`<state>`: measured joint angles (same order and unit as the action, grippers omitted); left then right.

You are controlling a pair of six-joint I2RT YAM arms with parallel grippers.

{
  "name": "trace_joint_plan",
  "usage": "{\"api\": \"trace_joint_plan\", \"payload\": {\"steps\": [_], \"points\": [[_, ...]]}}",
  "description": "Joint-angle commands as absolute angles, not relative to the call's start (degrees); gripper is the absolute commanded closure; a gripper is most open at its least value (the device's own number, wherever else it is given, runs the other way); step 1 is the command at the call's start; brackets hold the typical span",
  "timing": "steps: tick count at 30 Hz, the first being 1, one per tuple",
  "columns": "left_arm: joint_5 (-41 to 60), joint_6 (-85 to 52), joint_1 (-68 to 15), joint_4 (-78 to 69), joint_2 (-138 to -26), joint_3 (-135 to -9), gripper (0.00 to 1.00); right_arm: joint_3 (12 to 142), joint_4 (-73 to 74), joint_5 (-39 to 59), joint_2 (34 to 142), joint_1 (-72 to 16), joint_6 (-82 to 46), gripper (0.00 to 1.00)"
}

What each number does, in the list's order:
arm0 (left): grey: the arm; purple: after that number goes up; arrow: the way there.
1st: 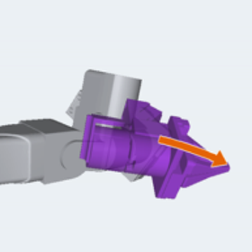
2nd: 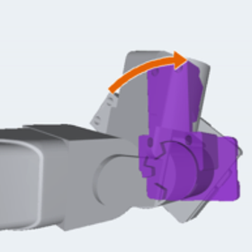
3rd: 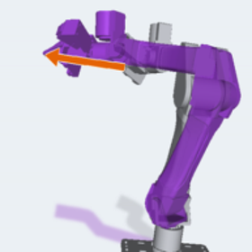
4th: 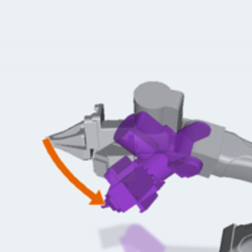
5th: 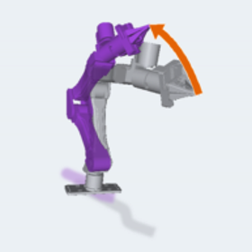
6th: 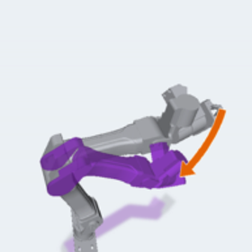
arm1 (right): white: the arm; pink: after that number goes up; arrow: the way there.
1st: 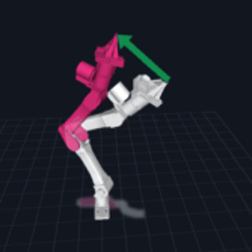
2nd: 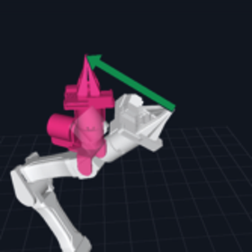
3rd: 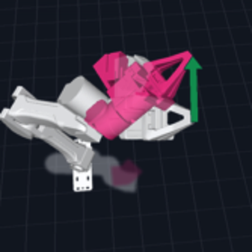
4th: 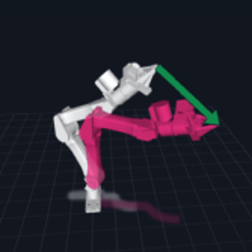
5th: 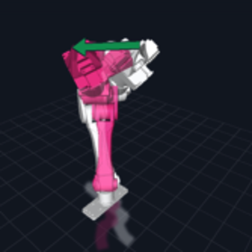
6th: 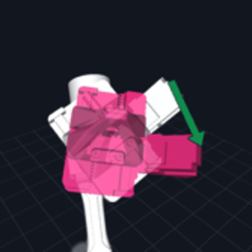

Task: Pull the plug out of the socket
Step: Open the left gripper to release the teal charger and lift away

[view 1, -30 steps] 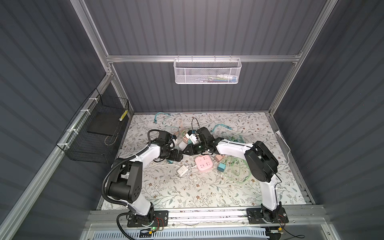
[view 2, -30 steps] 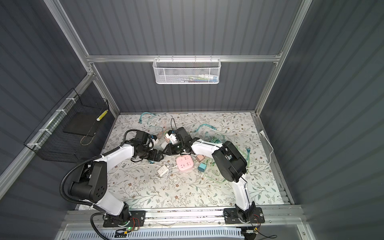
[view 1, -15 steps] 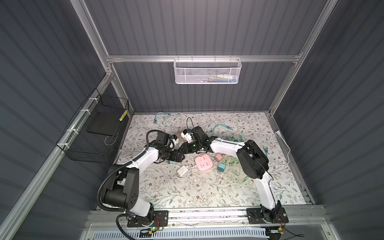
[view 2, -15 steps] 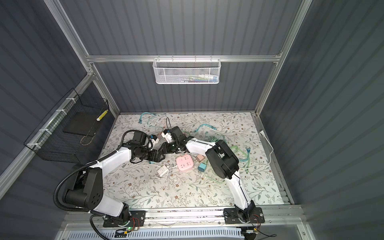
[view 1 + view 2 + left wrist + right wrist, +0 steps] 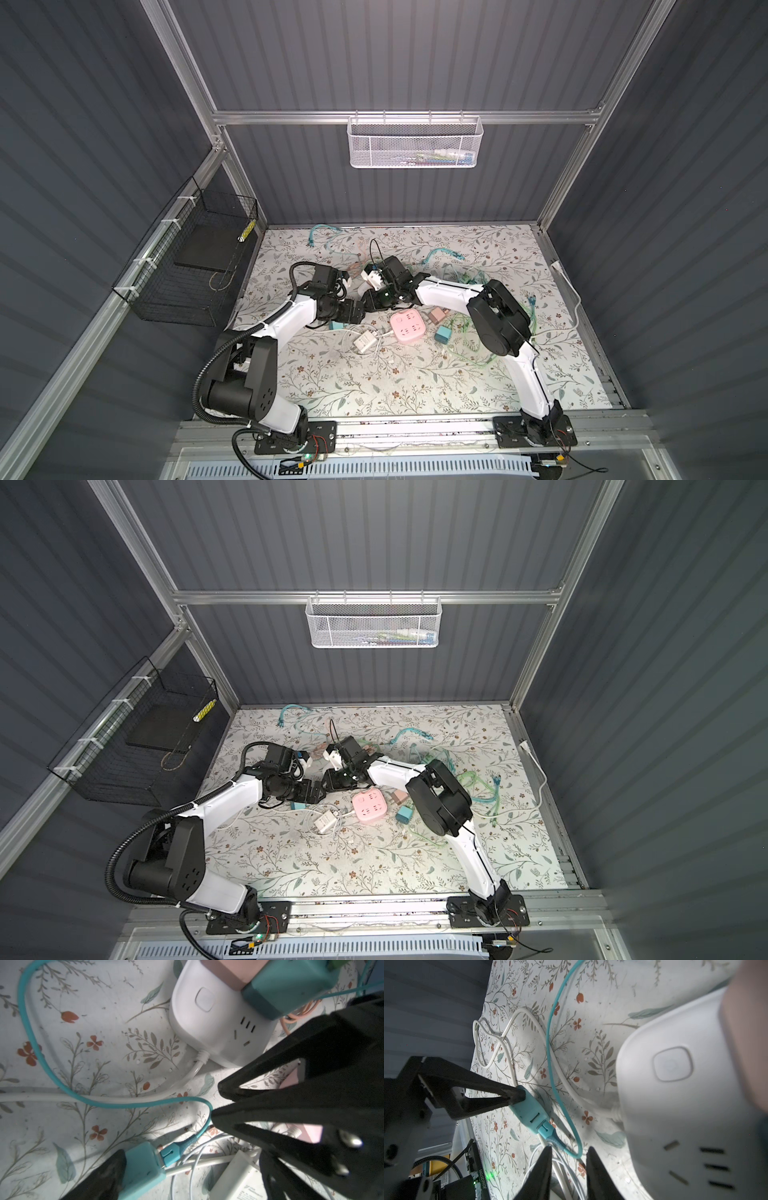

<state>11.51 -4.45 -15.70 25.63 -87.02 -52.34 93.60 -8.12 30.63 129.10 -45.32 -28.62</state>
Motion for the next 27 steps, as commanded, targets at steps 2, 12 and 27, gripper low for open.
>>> {"api": "trace_joint_plan", "payload": {"steps": [2, 12, 27], "points": [[11.65, -6.9, -15.73, 21.83, -85.08, -53.23, 0.0, 95.47, -11.85, 31.64, 129.59, -46.76, -26.48, 0.69], [14.71, -12.15, -15.73, 13.59, -82.52, -50.75, 0.0, 96.46, -13.42, 31.08, 130.36, -47.37, -25.58, 0.69], [10.7, -11.23, -15.65, 11.37, -77.98, -49.2, 0.0, 91.15, -9.5, 28.95, 121.54, -46.33, -25.23, 0.58]]}}
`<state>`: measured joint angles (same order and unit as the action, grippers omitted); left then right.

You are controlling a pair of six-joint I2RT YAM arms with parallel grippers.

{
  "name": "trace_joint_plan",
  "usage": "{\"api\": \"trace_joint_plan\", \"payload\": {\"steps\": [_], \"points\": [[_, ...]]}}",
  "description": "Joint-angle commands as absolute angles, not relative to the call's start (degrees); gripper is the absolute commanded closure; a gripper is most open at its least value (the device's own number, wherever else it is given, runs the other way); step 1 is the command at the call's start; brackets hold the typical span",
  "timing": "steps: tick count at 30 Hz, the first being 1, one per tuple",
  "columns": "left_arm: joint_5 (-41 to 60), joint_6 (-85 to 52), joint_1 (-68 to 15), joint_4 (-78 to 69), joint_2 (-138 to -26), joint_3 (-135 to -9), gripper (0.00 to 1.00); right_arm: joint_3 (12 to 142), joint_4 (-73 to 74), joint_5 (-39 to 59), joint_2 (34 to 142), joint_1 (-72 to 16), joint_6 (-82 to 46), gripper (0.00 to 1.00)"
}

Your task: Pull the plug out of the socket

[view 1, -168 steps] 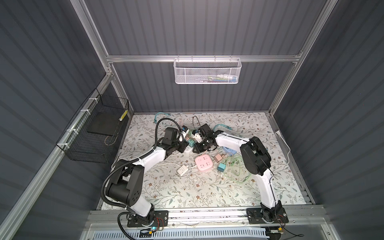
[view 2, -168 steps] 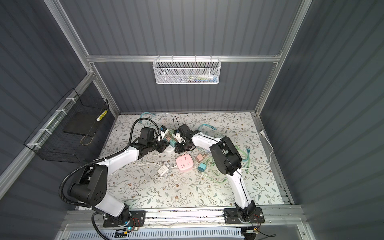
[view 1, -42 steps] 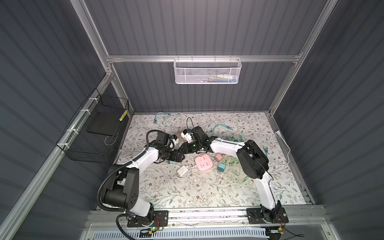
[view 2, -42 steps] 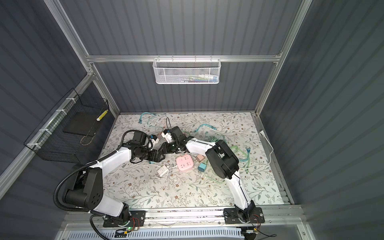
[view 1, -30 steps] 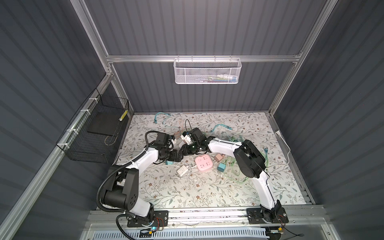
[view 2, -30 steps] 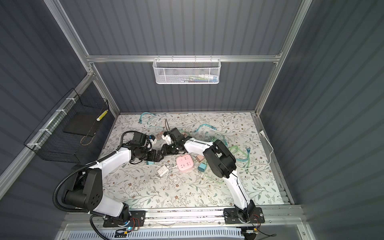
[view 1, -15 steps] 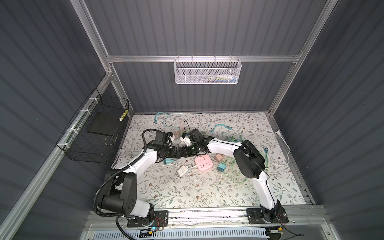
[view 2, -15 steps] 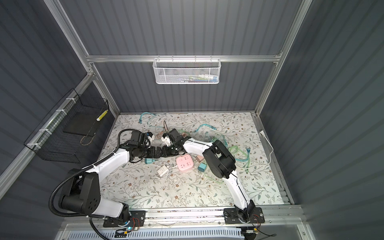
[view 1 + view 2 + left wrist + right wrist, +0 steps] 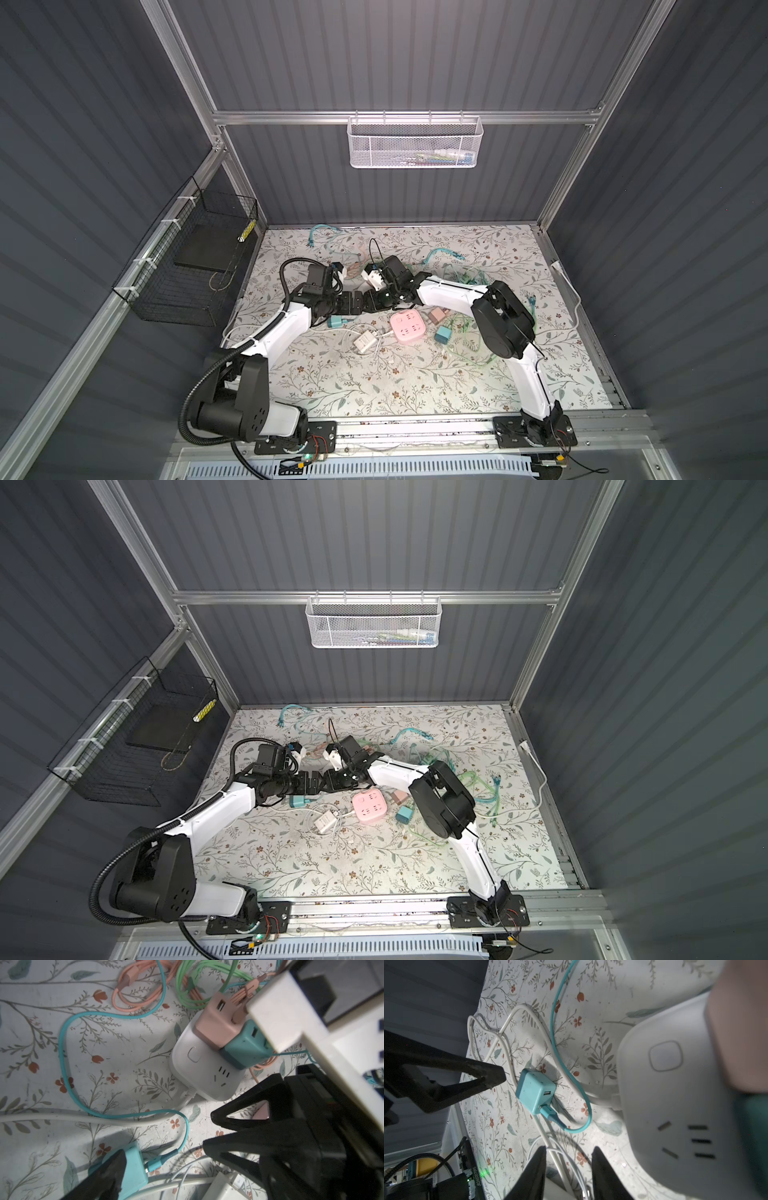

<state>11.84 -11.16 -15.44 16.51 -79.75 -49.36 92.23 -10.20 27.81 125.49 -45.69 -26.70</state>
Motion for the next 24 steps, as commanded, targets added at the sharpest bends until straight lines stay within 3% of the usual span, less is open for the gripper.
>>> {"api": "trace_joint_plan", "payload": {"steps": [1, 6, 16, 24], "points": [[10.72, -10.8, -15.64, 11.25, -77.92, -49.3, 0.0, 90.79, -9.55, 28.62, 120.62, -46.19, -24.99, 0.56], [11.67, -9.63, -15.73, 9.88, -78.93, -50.44, 0.0, 87.82, -9.67, 26.83, 115.78, -45.07, -23.7, 0.5], [12.69, -8.81, -15.82, 7.1, -80.91, -52.36, 0.0, 79.06, -11.13, 19.94, 107.65, -41.01, -18.87, 0.49], [11.82, -10.37, -15.82, 5.59, -83.18, -52.42, 0.0, 79.13, -14.39, 10.98, 109.55, -39.9, -12.09, 0.48]]}}
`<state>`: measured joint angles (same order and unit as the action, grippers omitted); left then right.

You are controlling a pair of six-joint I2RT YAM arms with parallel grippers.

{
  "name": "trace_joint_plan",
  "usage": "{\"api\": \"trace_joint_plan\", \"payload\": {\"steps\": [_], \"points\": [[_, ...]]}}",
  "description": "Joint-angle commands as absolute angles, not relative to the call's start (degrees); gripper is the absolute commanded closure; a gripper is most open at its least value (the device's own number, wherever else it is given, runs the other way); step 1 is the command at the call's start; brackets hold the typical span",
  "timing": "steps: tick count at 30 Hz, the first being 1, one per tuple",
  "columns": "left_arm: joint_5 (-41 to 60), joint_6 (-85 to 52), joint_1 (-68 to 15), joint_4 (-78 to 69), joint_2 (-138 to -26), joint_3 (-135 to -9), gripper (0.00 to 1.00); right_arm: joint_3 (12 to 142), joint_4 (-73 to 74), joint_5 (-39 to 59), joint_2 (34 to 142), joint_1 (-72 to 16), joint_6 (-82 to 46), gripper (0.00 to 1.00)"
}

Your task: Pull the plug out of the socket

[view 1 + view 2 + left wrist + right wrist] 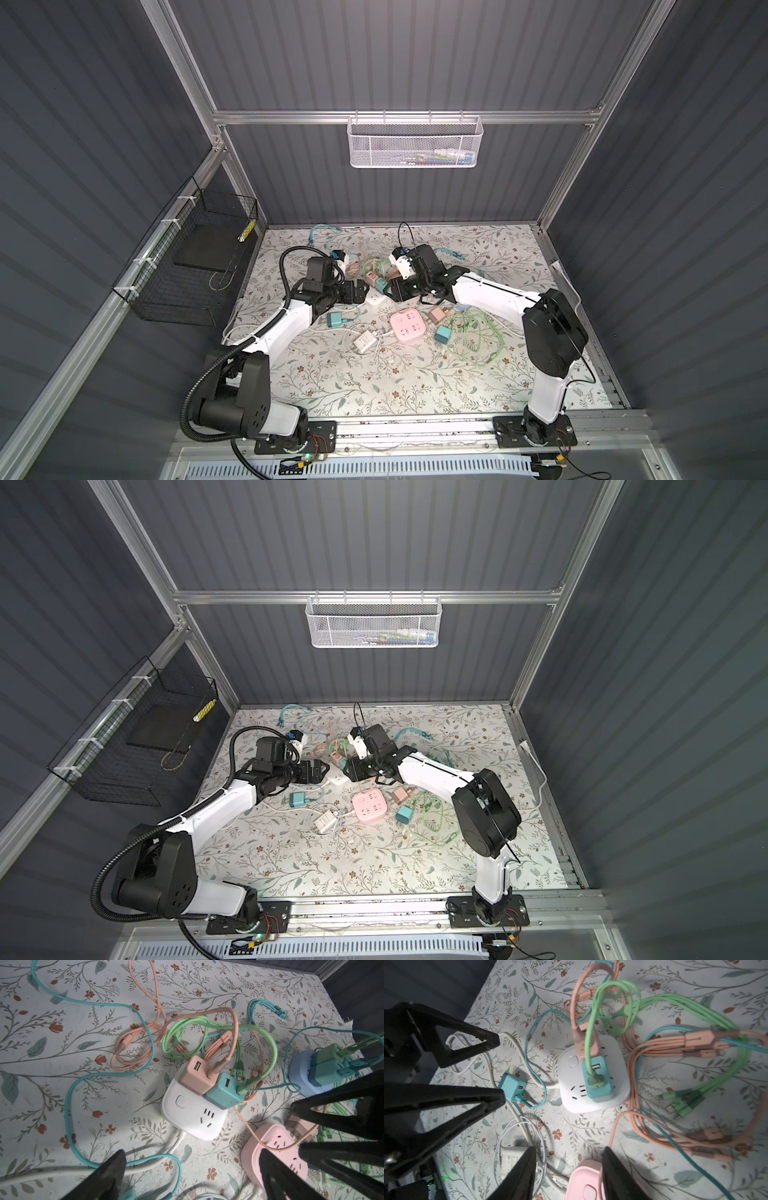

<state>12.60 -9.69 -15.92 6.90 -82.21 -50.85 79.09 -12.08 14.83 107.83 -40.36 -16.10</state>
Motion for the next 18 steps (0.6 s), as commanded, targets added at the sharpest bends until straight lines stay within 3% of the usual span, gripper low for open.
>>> {"api": "trace_joint_plan", "payload": {"steps": [1, 18], "points": [[11.78, -10.46, -15.82, 5.88, -83.69, -52.74, 0.0, 79.73, -14.39, 10.79, 110.34, -39.9, -11.39, 0.47], [9.66, -9.54, -15.82, 9.63, -92.11, -56.95, 0.0, 90.27, -11.15, 8.78, 121.2, -40.93, -6.09, 0.44]]}}
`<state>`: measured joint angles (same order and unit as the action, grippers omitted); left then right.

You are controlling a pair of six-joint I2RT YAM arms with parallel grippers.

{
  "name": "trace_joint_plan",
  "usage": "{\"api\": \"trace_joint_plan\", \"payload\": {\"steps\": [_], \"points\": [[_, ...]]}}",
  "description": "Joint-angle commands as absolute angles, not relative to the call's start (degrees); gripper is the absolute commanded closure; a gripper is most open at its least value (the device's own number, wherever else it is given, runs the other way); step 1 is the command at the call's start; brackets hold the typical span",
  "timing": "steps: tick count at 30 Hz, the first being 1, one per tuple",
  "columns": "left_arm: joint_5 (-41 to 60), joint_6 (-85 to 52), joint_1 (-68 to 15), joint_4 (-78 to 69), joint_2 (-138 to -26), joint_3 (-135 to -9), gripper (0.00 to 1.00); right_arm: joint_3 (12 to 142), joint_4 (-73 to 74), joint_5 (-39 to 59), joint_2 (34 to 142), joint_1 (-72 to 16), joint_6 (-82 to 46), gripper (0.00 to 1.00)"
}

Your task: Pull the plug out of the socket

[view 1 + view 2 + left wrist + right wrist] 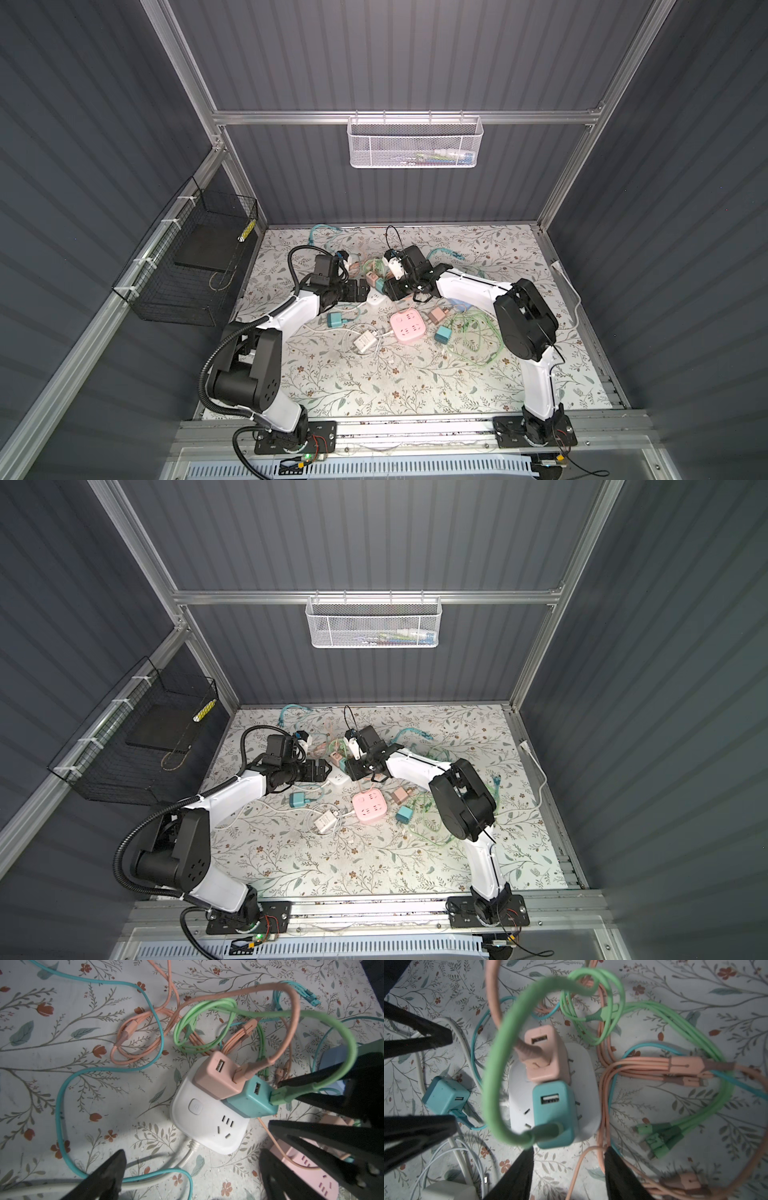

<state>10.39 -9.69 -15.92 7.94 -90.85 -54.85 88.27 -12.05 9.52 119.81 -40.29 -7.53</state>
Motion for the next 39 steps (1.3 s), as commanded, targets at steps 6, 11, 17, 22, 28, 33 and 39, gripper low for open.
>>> {"api": "trace_joint_plan", "payload": {"steps": [6, 11, 17, 22, 28, 33, 39], "points": [[8.75, -9.58, -15.82, 10.89, -95.98, -59.5, 0.0, 93.23, -11.93, 7.39, 124.5, -41.83, -3.9, 0.51], [8.47, -9.54, -15.82, 11.34, -99.21, -61.62, 0.0, 93.21, -11.7, 6.2, 125.17, -42.36, -2.69, 0.66], [7.18, -8.76, -16.29, 13.02, -102.57, -63.89, 0.0, 92.06, -11.07, 4.69, 123.92, -42.71, -2.96, 0.76], [1.68, -7.06, -17.94, 17.96, -105.55, -66.56, 0.0, 91.8, -10.16, 3.69, 122.71, -43.19, -3.08, 0.8], [-3.03, -6.51, -19.77, 20.25, -108.05, -67.97, 0.0, 91.96, -9.37, 3.07, 121.44, -43.95, -3.78, 0.82], [-5.26, -6.59, -20.19, 20.92, -109.27, -67.18, 0.01, 90.8, -7.76, 3.25, 119.35, -43.95, -5.4, 0.83], [-8.3, -6.16, -20.3, 22.06, -109.25, -65.96, 0.01, 89.4, -5.55, 2.02, 116.63, -43.95, -6.54, 0.86]]}}
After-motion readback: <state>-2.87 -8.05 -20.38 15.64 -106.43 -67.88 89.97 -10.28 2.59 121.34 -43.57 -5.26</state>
